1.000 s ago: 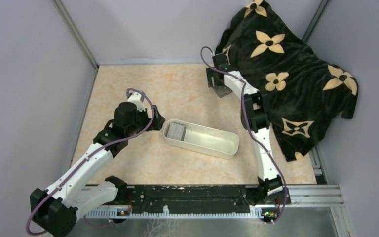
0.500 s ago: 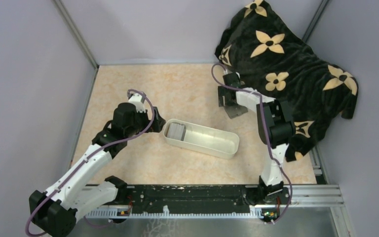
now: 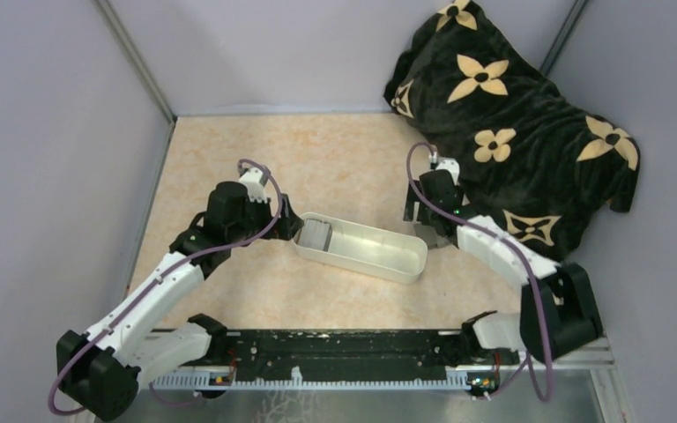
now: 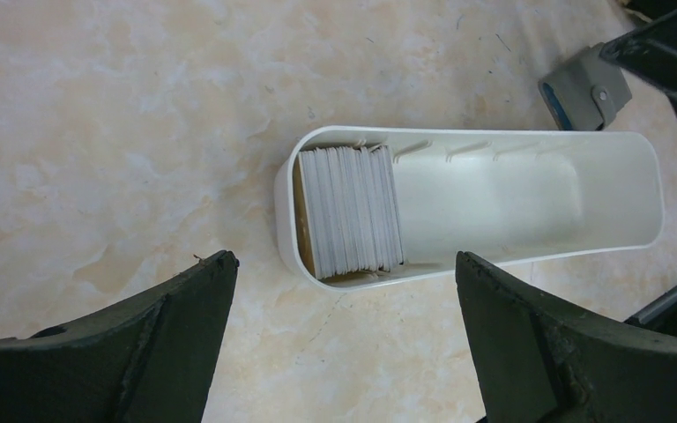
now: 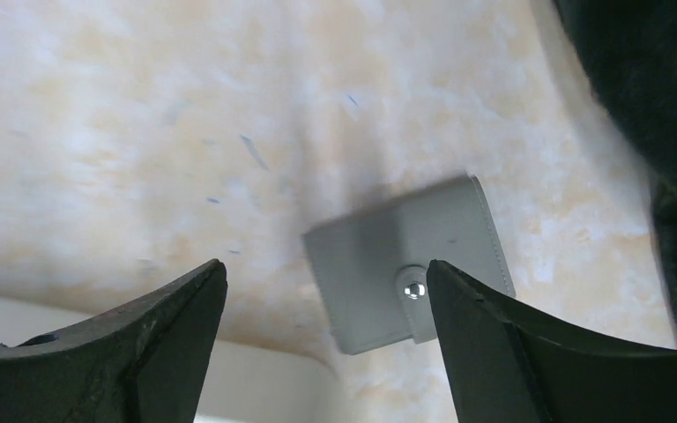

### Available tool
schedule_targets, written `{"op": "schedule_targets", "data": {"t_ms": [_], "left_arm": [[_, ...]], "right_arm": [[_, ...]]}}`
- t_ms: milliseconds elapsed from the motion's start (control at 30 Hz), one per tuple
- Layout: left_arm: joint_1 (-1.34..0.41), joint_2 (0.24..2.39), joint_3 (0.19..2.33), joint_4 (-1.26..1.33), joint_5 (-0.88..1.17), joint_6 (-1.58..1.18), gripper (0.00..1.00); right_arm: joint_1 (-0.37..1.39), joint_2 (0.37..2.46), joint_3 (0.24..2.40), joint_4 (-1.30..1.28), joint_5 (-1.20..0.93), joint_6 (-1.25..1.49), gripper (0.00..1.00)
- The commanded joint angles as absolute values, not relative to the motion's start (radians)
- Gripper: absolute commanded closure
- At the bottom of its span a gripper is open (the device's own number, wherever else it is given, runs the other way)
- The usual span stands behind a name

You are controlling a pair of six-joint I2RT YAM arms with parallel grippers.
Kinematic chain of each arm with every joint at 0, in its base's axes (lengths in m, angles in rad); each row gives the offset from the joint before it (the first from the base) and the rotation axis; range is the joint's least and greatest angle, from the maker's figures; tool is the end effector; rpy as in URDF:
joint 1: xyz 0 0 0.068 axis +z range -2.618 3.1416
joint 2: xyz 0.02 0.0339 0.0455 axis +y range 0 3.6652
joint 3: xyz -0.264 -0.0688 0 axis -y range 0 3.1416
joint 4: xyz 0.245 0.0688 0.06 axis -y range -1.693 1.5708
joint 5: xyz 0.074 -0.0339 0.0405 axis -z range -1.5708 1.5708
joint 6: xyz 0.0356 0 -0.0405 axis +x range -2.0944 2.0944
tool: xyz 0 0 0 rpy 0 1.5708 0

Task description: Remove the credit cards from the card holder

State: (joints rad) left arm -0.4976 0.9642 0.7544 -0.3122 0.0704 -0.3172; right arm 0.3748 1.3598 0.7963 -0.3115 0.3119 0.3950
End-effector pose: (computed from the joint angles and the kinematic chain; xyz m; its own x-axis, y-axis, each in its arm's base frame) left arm 0.1891 -0.1056 0.2835 -0.5815 -0.0382 -0.8126 0.3666 0.8794 -0.3037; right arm 0.2581 0.0898 0.2087 -0.7229 0.1092 -0.6823 0.1222 0.9921 0.0293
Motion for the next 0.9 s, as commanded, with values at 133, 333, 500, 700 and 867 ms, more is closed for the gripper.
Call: {"op": "schedule_targets", "data": {"t_ms": [133,333,500,700,867], "left_arm": [[-0.503,0.971,0.783,-0.255,0.221,-0.301,0.01],[-0.504,0.992,0.779,-0.281,0.211,-0.292,0.07],[-0.503,1.038,0.785,-0.301,0.161,-0.321,0.08],[-0.503,1.054,0.781,-0.28,0.148,-0.338,0.08],[-0.503,1.076,0.785,-0.291,0.114,-0.336,0.08]], "right_arm": [[0.431,1.027,0.816,-0.346,0.391,0.398,0.36],[0.443,0.909,0.785,-0.495,0.365,0.427,0.75],[0.486,0.833,0.696,-0.565,0.282,0.529,0.81],[0.522,0.757,0.583,-0.561,0.242,0.592,0.58],[0.522,0.794,0.559,-0.531,0.233,0.582,0.52]]}}
